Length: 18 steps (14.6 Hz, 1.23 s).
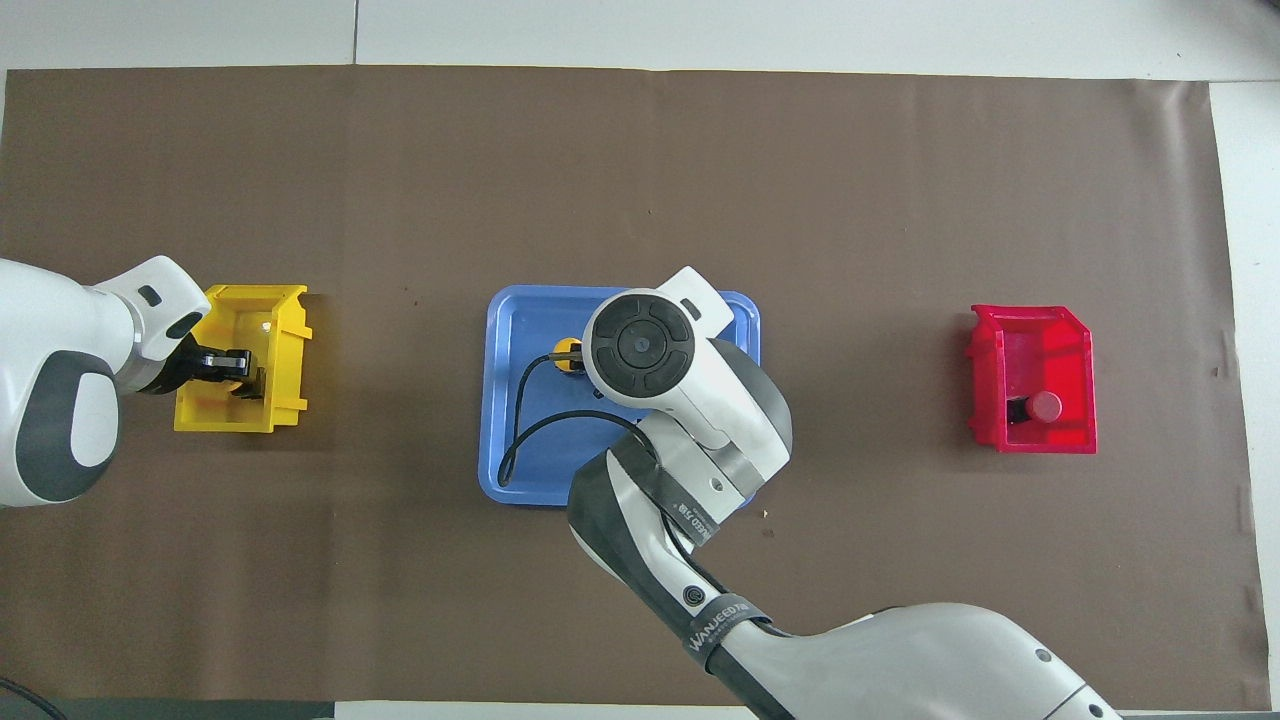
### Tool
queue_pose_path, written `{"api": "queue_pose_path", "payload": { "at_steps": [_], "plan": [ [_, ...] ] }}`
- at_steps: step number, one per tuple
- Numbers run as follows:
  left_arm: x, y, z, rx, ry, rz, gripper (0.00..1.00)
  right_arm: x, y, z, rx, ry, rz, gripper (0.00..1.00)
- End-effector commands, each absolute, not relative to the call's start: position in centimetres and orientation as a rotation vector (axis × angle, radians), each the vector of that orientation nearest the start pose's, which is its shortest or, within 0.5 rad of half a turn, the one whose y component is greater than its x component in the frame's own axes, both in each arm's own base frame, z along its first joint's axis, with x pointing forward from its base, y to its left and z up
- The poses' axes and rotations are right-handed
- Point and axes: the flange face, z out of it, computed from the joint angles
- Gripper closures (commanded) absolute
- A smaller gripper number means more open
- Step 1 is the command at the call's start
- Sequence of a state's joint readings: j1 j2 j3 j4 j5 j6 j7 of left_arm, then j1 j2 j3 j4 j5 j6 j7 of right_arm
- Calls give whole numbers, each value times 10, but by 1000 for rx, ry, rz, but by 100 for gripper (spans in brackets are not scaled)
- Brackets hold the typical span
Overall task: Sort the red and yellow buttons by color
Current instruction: 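Place the second red button in the red bin with the right gripper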
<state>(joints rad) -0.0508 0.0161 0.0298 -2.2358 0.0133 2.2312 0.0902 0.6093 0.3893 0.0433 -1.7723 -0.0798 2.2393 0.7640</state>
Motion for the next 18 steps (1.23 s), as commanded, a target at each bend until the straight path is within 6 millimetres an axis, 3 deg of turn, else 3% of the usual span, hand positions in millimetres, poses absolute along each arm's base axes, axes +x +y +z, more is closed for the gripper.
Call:
{"api": "queue_pose_path", "payload": {
  "at_steps": [1, 2, 4, 5, 6, 7, 8, 10, 12, 13, 15, 17, 18],
  "plan": [
    [514, -8, 363, -3117, 212, 4, 77, 517, 389, 351, -3120, 113, -179, 35],
    [514, -9, 363, -3117, 214, 4, 61, 516, 389, 352, -3120, 108, -179, 44],
    [516, -10, 365, -3117, 214, -8, 42, 518, 388, 354, -3122, 109, -177, 66],
    [520, -11, 369, -3116, 219, -23, 41, 522, 389, 362, -3125, 108, -175, 78],
    [527, -12, 376, -3114, 219, -49, 41, 531, 390, 380, -3138, 120, -164, 82],
    [538, -14, 380, -3113, 225, -54, 41, 541, 385, 405, -3170, 107, -127, 82],
    [547, -16, 392, -3111, 229, -73, 41, 554, 364, 428, -3197, 25, -99, 82],
    [565, -22, 431, -3109, 245, -78, 38, 582, 264, 486, -3192, -62, -112, 82],
    [580, -35, 491, -3091, 284, -94, 6, 591, 160, 511, -3198, -91, -56, 82],
    [584, -46, 525, -3052, 326, -117, 0, 588, 126, 511, -3203, -141, -15, 82],
    [587, -49, 586, -3034, 322, -77, 0, 584, 53, 504, -3185, -139, 32, 82],
    [590, -64, 621, -3043, 338, 17, 0, 580, -10, 488, -3146, -223, 24, 82],
    [591, -78, 625, -3047, 358, 23, 0, 573, -31, 477, -3142, -239, 0, 82]
  ]
}}
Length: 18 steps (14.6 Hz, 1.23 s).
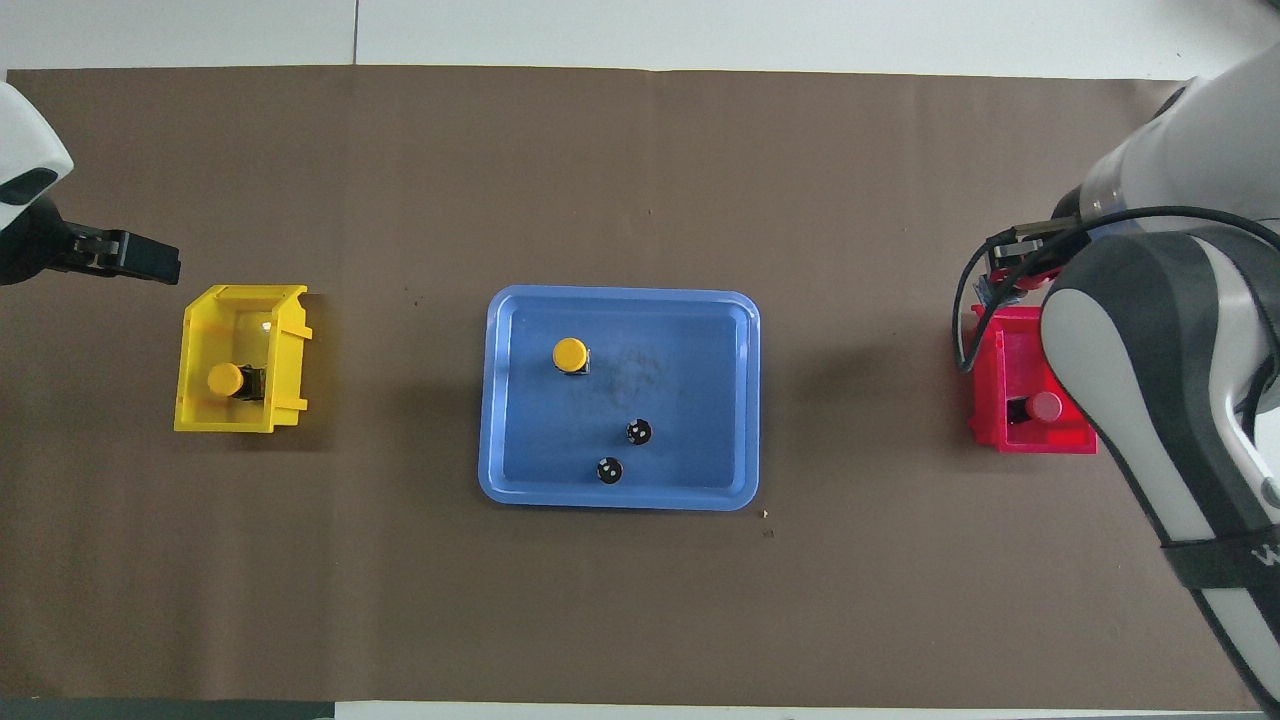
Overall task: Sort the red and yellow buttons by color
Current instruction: 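Place the second red button in the red bin with the right gripper, then grasp the last yellow button with the left gripper while the right gripper withdraws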
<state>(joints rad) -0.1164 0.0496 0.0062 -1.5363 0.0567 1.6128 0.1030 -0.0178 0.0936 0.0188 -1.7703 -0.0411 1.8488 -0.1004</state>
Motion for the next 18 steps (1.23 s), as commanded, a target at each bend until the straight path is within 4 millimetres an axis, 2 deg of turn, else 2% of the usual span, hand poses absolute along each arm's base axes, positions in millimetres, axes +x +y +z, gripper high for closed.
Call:
{"api": "queue_pose_path", "payload": {
  "at_steps": [1, 2, 3, 5, 6, 7, 9, 10, 11, 13, 14, 16, 17, 18],
  "plan": [
    [592, -90, 623, -3062, 365, -11, 0, 565, -43, 465, -3143, -253, -31, 82],
    [591, -111, 619, -3080, 350, -76, 0, 559, -50, 453, -3146, -271, -69, 82],
    [586, -128, 607, -3095, 278, -100, 0, 552, -51, 443, -3147, -273, -98, 82],
    [573, -198, 580, -3116, 245, -132, 0, 539, -50, 419, -3152, -279, -136, 82],
    [574, -230, 558, -3123, 214, -133, 0, 532, -50, 407, -3152, -276, -157, 82],
    [574, -271, 527, -3123, 219, -112, 0, 527, -49, 396, -3152, -278, -165, 82],
    [570, -322, 475, -3131, 190, -104, 0, 522, -52, 380, -3151, -281, -146, 82],
    [559, -351, 450, -3146, 189, -133, 0, 522, -55, 379, -3151, -298, -152, 82],
    [550, -369, 427, -3158, 172, -152, 0, 520, -60, 376, -3151, -298, -145, 82],
    [546, -383, 393, -3184, 142, -156, 0, 517, -61, 369, -3151, -296, -140, 82],
    [538, -391, 382, -3177, 169, -131, 0, 515, -60, 364, -3152, -299, -159, 82],
    [527, -389, 369, -3158, 177, -78, 0, 512, -62, 357, -3154, -311, -183, 81],
    [523, -388, 366, -3148, 181, -51, 0, 511, -61, 355, -3153, -316, -185, 78],
    [518, -390, 367, -3140, 192, -30, 0, 510, -61, 354, -3153, -314, -178, 68]
  ]
}}
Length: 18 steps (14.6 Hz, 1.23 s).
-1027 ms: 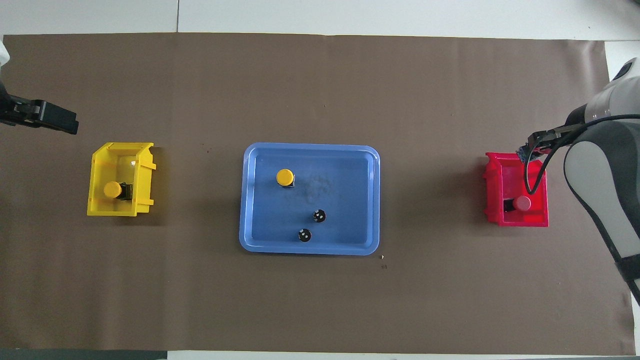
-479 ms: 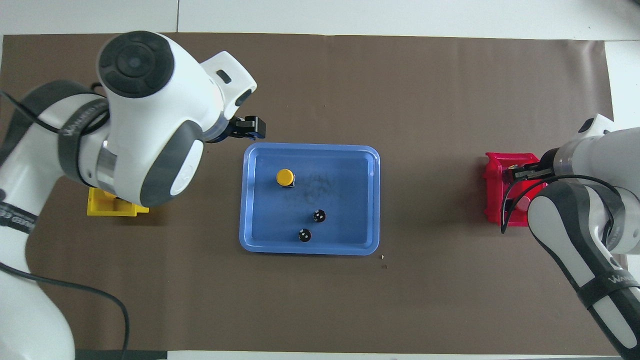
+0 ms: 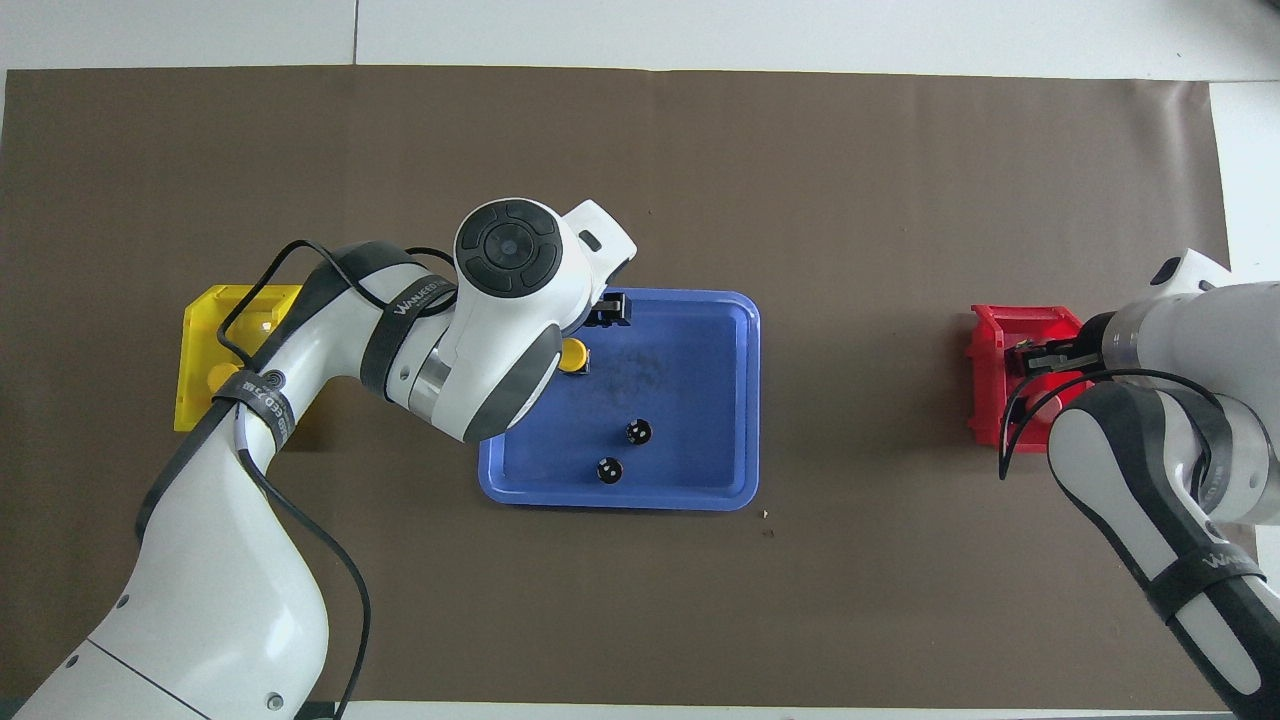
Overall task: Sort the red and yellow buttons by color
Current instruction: 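Grasp the last yellow button with the left gripper while the right gripper withdraws, then carry the yellow button to the yellow bin with the left gripper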
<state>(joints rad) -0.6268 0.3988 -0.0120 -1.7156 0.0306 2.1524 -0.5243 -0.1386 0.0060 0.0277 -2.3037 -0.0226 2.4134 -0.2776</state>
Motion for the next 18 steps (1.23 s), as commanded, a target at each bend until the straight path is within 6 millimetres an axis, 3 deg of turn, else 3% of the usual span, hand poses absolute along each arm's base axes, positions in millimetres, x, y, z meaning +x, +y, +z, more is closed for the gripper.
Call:
{"api": "queue_pose_path", "payload": {
  "at_steps": [1, 2, 3, 4, 6, 9, 11, 12, 14, 17, 18],
  "plan": [
    [514, -393, 367, -3131, 199, -10, 0, 511, -61, 354, -3153, -311, -178, 51],
    [511, -393, 365, -3127, 201, 0, 0, 512, -61, 356, -3154, -316, -178, 22],
    [506, -396, 365, -3129, 205, 5, 0, 516, -63, 362, -3154, -320, -185, 8],
    [505, -396, 366, -3137, 194, 13, 1, 524, -66, 370, -3151, -337, -163, 3],
    [502, -400, 366, -3138, 201, 21, 3, 540, -77, 418, -3146, -329, -84, 1],
    [497, -394, 368, -3134, 191, 36, 11, 552, -78, 529, -3138, -309, -3, 1],
    [499, -391, 368, -3151, 163, 42, 30, 545, -77, 574, -3131, -284, 60, 1],
    [500, -391, 367, -3165, 141, 50, 45, 543, -76, 590, -3133, -242, 72, 1],
    [498, -393, 367, -3171, 85, 53, 98, 542, -77, 606, -3135, -166, 105, 1],
    [503, -392, 373, -3183, 49, 43, 99, 543, -75, 604, -3140, -63, 103, 1],
    [512, -387, 387, -3190, 30, 25, 99, 544, -72, 604, -3140, -65, 103, 1]
  ]
}}
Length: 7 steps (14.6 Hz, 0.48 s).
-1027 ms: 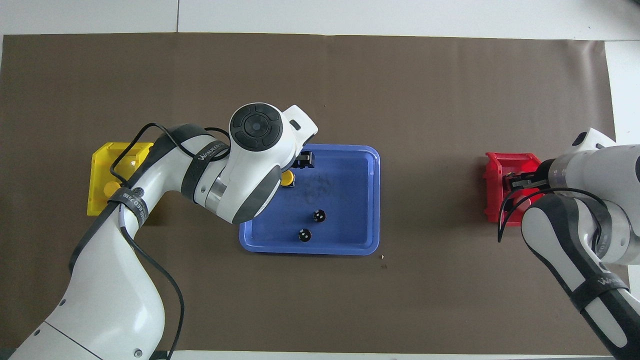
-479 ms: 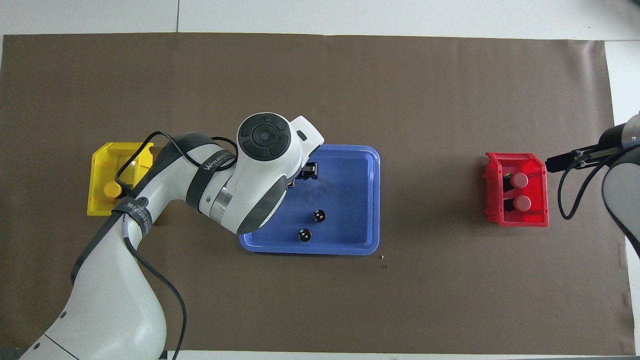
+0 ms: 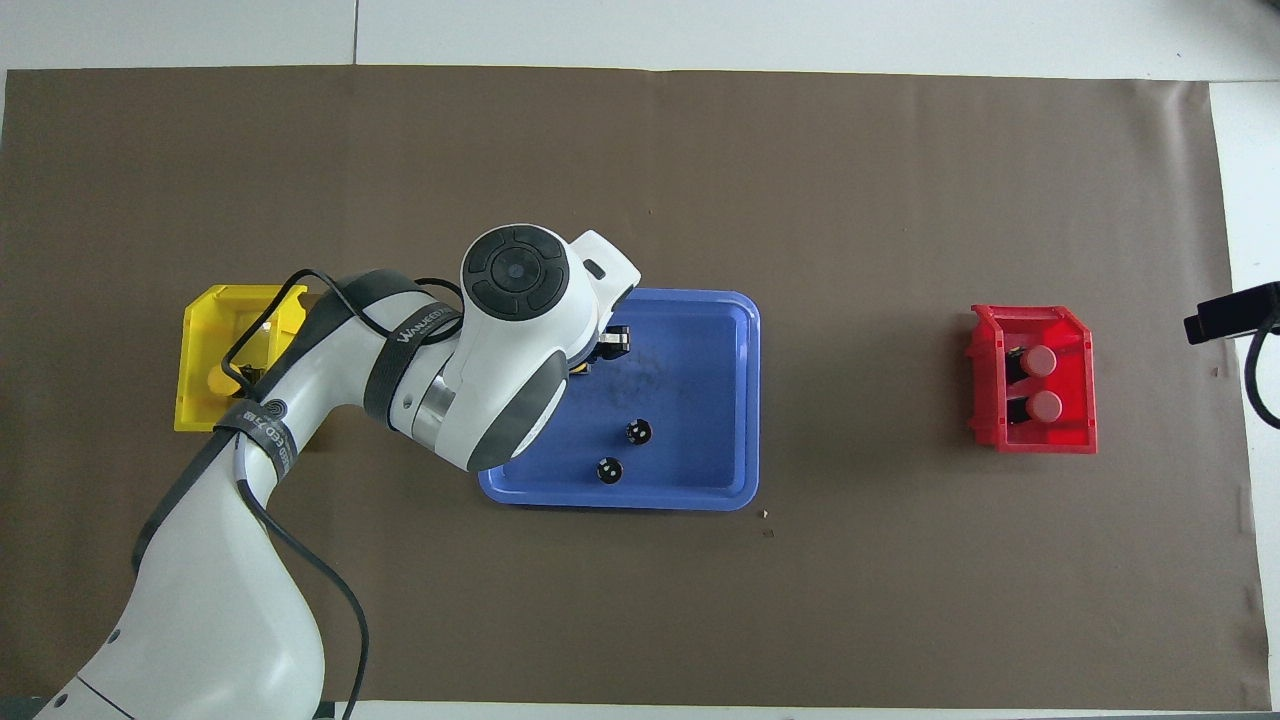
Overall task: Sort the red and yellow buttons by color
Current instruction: 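Carry the yellow button to the yellow bin with the left gripper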
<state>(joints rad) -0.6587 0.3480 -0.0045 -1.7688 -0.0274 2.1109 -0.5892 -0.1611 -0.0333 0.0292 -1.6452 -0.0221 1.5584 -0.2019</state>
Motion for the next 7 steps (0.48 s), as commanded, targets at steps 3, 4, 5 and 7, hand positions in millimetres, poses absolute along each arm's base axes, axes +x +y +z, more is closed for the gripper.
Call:
{"api": "queue_pose_path", "payload": {
  "at_steps": [3, 4, 5, 7],
  "plan": [
    [544, -347, 467, -3176, -18, 77, 99, 543, -72, 604, -3143, -41, 101, 0],
    [558, -316, 490, -3176, 9, 134, 99, 544, -72, 605, -3143, -41, 98, 1],
    [574, -274, 514, -3216, 33, 195, 99, 545, -64, 608, -3146, -63, 89, 0],
    [595, -180, 550, -3258, 126, 228, 99, 546, -63, 609, -3150, -56, 80, 0]
  ]
}}
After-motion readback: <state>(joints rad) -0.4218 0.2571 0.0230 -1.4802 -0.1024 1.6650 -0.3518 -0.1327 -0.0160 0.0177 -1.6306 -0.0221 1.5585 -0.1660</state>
